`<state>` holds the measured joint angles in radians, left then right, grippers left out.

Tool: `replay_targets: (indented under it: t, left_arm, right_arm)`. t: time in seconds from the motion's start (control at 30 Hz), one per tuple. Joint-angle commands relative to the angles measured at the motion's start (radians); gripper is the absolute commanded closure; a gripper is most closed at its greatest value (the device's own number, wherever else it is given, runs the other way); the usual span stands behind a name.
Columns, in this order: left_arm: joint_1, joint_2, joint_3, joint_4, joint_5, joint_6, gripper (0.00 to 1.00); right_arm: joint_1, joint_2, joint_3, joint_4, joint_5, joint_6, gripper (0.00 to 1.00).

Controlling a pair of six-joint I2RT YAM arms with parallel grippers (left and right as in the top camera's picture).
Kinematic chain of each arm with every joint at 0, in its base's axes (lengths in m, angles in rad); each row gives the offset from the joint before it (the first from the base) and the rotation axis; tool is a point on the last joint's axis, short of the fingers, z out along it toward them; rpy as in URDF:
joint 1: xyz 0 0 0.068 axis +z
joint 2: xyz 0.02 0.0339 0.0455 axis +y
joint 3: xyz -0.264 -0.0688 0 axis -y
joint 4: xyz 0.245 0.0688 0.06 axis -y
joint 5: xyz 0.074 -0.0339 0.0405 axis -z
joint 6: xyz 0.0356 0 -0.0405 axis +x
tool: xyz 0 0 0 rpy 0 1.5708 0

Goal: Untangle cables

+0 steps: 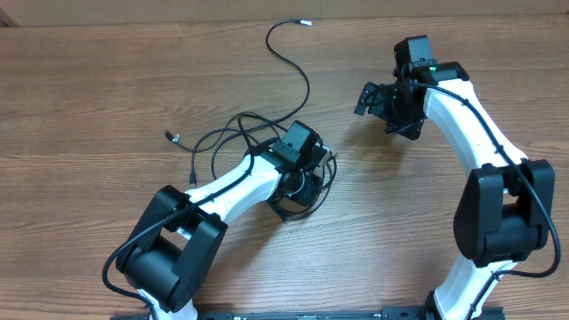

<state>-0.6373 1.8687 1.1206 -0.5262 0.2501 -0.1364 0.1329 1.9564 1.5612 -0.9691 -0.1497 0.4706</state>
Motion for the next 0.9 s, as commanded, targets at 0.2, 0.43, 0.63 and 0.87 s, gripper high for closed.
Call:
replay_targets:
  t: [0.2,0.43,0.63,0.87]
  left_arm:
    - [-0.005,0.009,-0.006,0.008,0.001,-0.01,0.71]
    - [-0.005,0.009,-0.006,0.033,-0.006,-0.011,0.85]
    - [-0.005,0.009,-0.006,0.034,-0.006,-0.011,0.95]
    - [-0.005,0.009,-0.006,0.06,-0.031,-0.019,0.88]
  right_arm:
    - [0.002,-0.003,-0.002,0.003,0.0,0.0,0.0]
    - [0.002,-0.003,-0.003,0.003,0.0,0.0,0.0]
    - [0.002,-0.003,-0.002,0.004,0.0,0.0,0.0]
    - [0.002,-0.003,-0.002,0.003,0.0,0.0,0.0]
